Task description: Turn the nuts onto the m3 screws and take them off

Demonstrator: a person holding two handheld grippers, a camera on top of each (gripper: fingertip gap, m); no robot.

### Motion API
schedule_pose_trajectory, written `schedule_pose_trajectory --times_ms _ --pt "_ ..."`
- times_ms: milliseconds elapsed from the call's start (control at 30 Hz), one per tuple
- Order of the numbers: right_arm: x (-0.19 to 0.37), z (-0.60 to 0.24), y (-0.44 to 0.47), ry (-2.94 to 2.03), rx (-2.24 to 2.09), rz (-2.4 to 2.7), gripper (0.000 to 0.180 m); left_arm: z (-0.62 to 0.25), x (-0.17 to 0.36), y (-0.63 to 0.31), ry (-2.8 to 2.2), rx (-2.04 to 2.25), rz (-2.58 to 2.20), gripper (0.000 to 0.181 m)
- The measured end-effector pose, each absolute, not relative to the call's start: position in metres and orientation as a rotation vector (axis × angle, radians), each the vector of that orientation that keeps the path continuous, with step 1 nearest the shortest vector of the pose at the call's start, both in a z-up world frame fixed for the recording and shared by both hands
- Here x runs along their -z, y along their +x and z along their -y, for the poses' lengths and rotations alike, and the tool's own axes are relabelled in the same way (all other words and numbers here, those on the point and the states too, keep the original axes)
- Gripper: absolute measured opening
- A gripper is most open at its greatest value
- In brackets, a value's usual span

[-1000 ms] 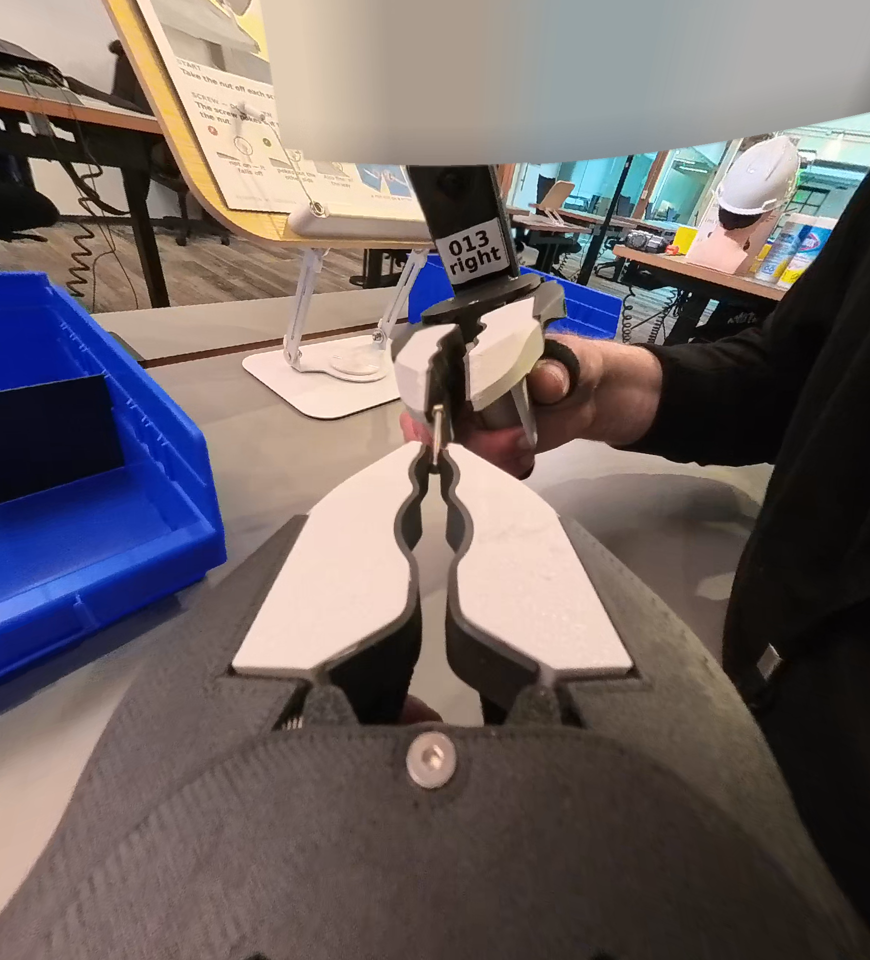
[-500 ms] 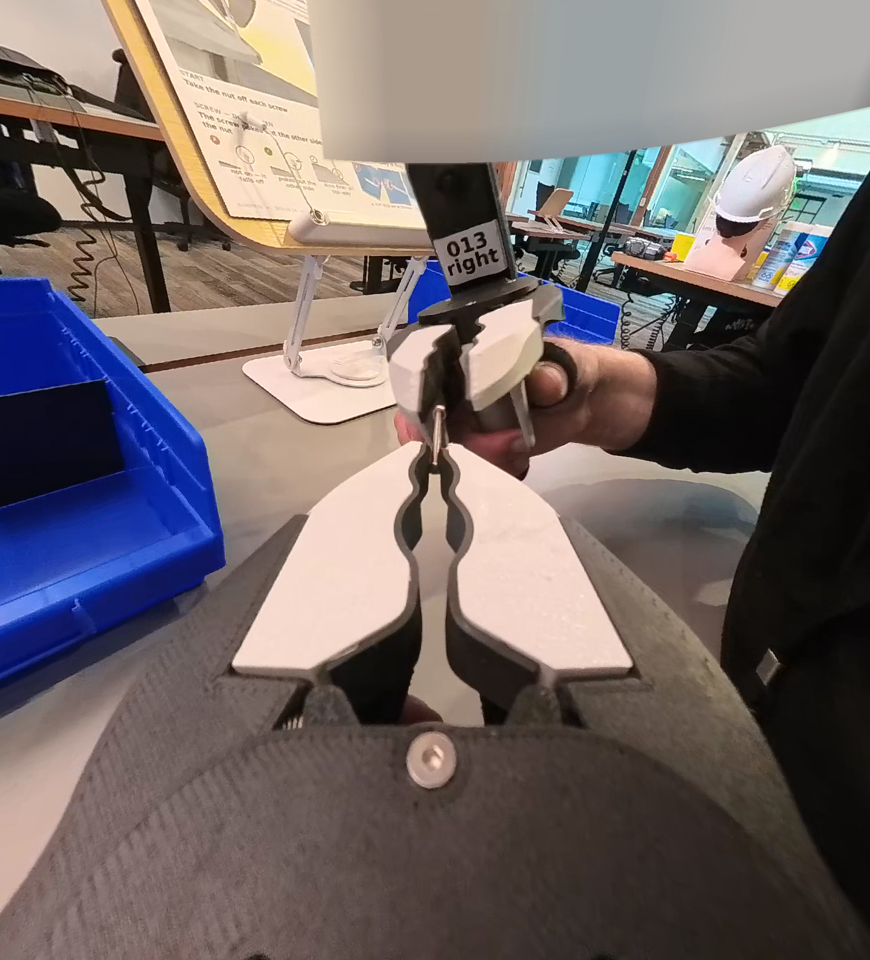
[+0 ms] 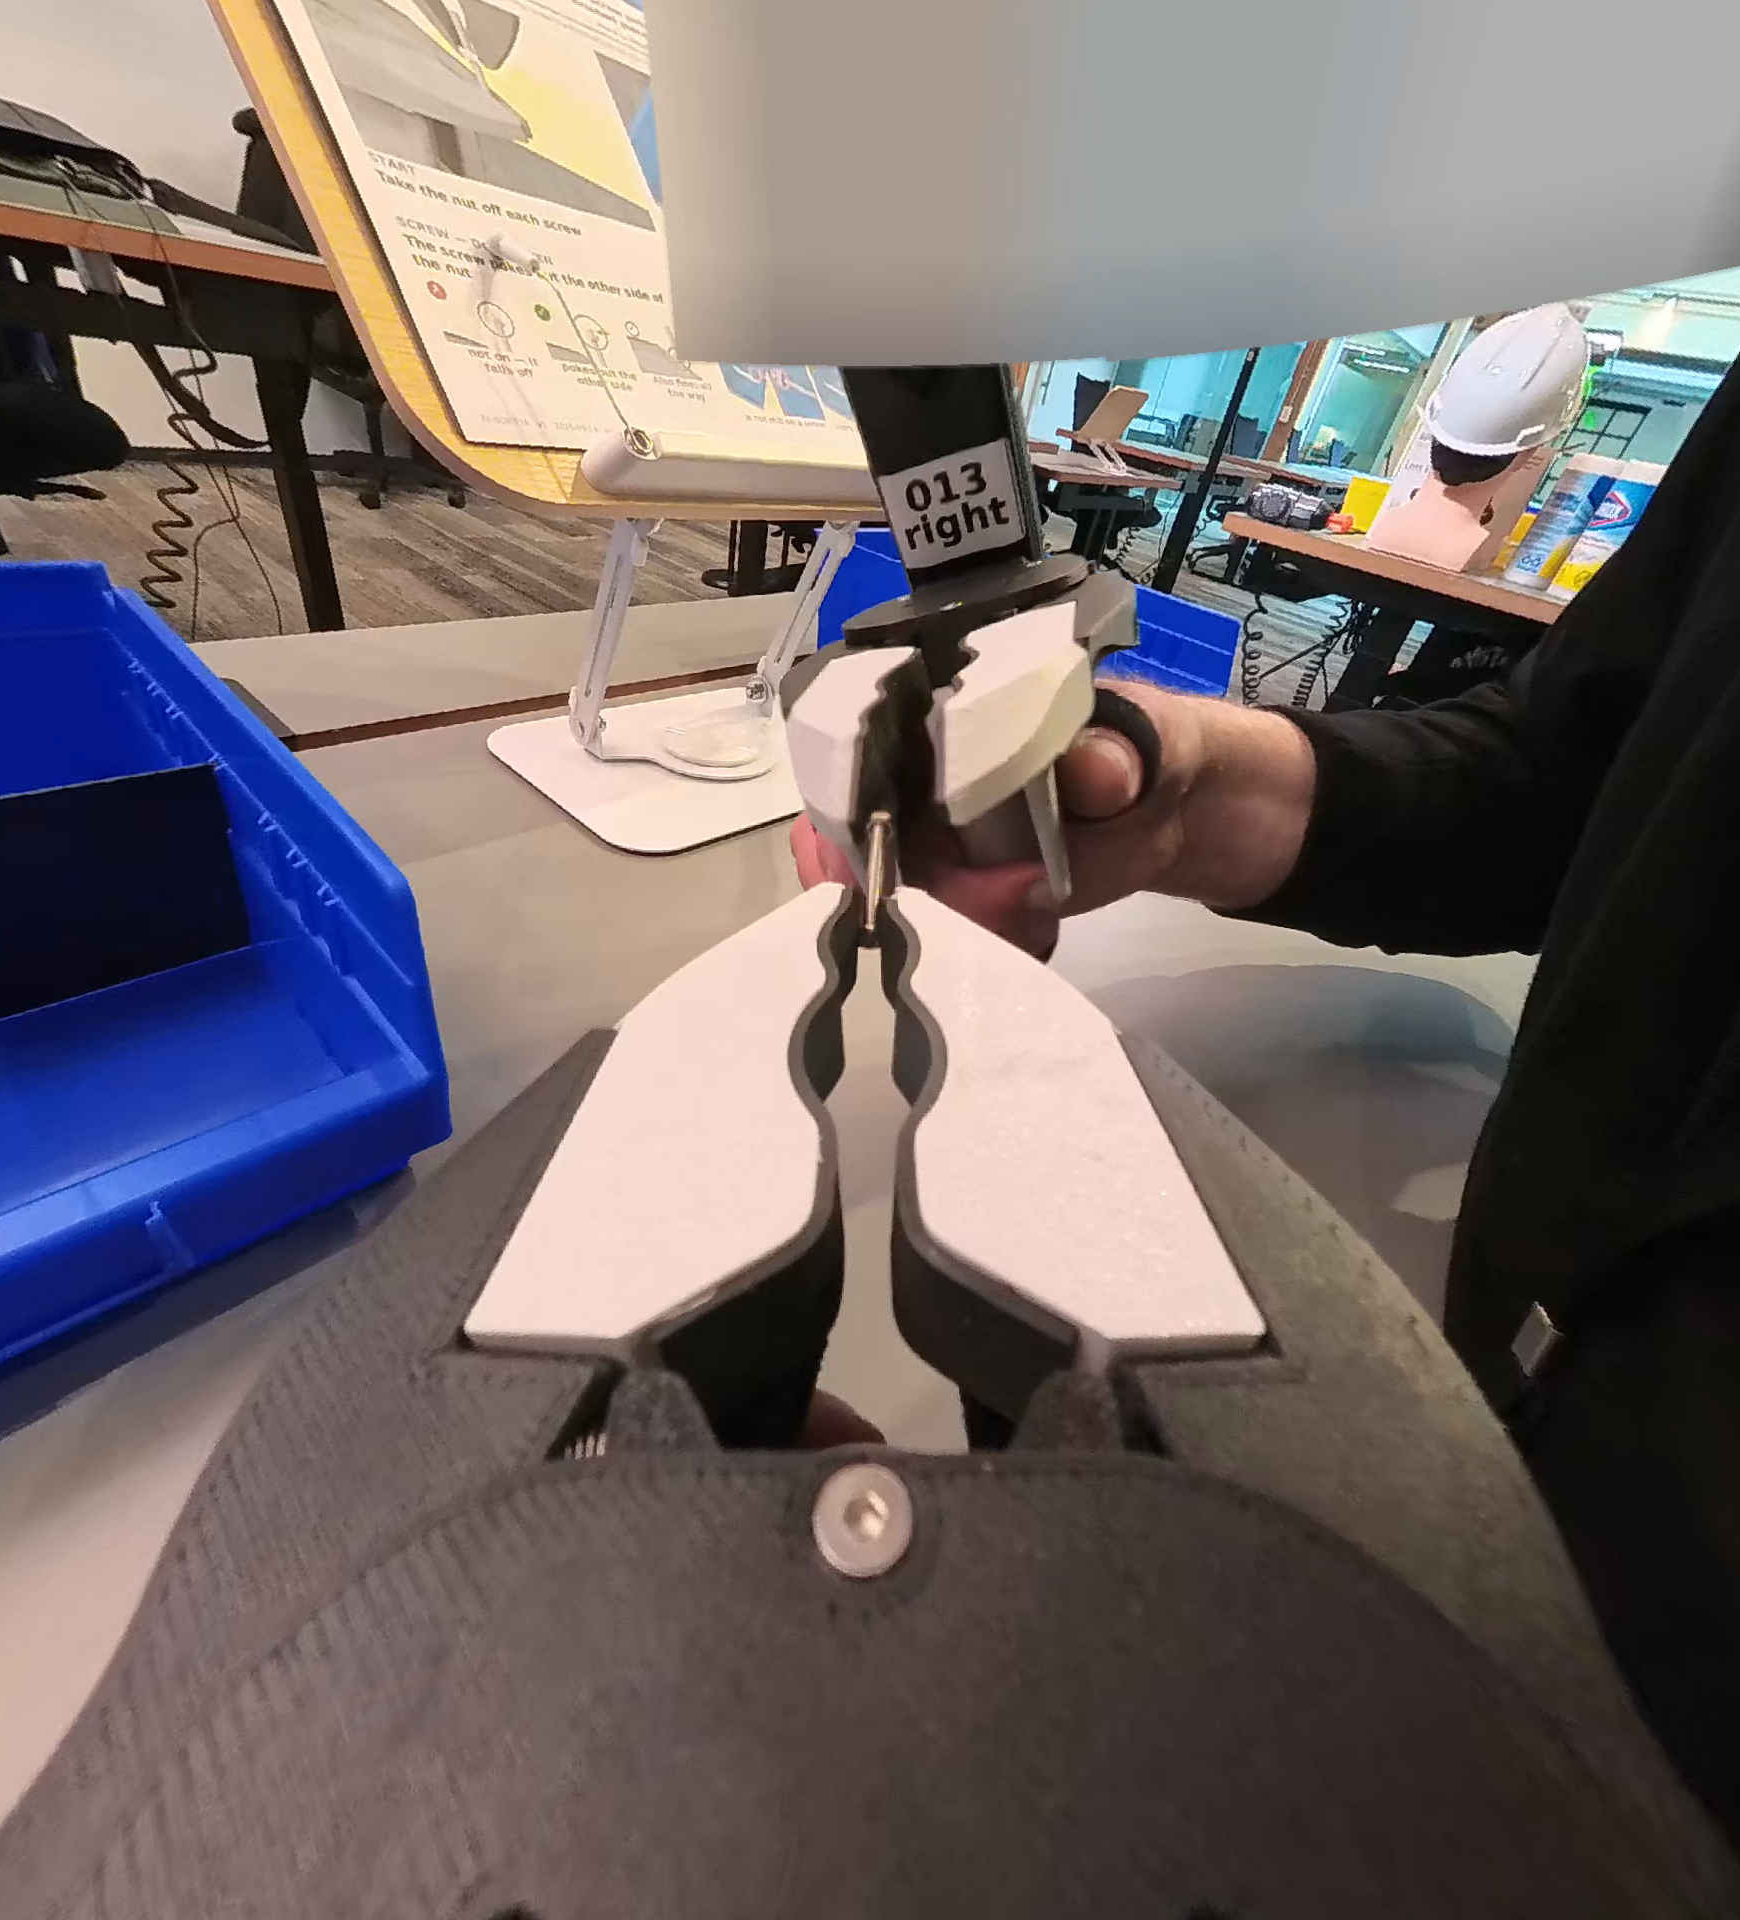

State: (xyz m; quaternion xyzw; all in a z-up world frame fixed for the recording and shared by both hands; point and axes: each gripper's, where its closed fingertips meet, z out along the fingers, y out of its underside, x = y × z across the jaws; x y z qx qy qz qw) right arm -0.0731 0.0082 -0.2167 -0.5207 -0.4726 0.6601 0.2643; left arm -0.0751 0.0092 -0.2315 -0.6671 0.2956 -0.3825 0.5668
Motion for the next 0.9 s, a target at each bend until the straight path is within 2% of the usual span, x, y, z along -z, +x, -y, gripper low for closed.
schedule_pose_trajectory --times_ms 67,133,500,567,900 --pt "0.218 -0.005 -0.074 -1.412 -1.784 1.293 0.016 -0.009 0.231 -0.076 -1.564 0.893 -0.694 0.003" --pt "0.221 0.001 -0.071 -1.405 -1.814 1.328 0.008 -0.011 0.23 -0.077 -1.565 0.884 -0.681 0.003" --pt "0.215 -0.008 -0.074 -1.393 -1.777 1.288 0.015 -0.01 0.229 -0.077 -1.561 0.899 -0.679 0.003" --pt "0.22 -0.001 -0.071 -1.401 -1.804 1.345 0.005 -0.011 0.228 -0.079 -1.56 0.893 -0.664 0.003" --pt "0.215 -0.005 -0.075 -1.393 -1.775 1.308 0.016 -0.011 0.227 -0.077 -1.552 0.911 -0.664 0.003"
